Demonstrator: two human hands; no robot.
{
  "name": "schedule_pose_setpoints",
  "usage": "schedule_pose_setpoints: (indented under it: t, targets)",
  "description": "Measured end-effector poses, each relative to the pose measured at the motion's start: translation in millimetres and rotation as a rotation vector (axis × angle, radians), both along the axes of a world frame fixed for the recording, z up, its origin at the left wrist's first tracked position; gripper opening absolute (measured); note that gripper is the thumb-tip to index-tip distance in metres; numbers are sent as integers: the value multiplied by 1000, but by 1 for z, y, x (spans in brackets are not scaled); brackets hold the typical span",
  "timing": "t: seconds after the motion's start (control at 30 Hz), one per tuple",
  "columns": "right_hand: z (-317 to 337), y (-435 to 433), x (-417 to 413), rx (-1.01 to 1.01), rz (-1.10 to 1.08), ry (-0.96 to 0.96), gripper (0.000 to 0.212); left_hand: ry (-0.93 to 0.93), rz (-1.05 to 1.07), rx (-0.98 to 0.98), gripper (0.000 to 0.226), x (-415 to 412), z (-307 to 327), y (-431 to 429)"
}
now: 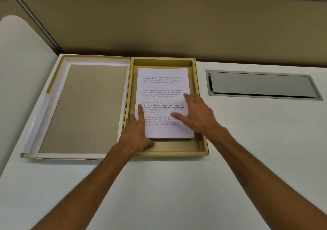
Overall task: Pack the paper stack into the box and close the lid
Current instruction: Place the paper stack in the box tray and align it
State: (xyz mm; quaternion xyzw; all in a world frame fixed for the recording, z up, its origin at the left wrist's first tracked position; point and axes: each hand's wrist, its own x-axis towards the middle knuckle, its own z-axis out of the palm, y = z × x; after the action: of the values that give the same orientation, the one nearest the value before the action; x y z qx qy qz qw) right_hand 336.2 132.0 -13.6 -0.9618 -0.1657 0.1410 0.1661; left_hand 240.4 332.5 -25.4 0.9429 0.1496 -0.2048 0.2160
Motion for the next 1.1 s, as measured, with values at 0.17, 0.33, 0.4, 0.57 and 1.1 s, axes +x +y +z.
schedule_pose_setpoints:
  t: [0.17, 0.33, 0.4, 0.57, 1.1]
  targets:
    - [-2, 29, 76, 74, 161, -96, 62, -61, 36, 37, 135, -5, -9, -4]
    - [-9, 61, 145, -57, 248, -153, 59, -117, 60, 37, 131, -4, -14, -5]
    - [-14, 71, 163, -94, 258, -137, 58, -128, 69, 42, 129, -4, -16, -5]
    - [-29, 88, 183, -130, 269, -86, 51, -145, 73, 82, 125, -4, -18, -5]
    - [-34, 92, 179, -103, 234, -106, 56, -79, 40, 80, 130, -3, -14, -3]
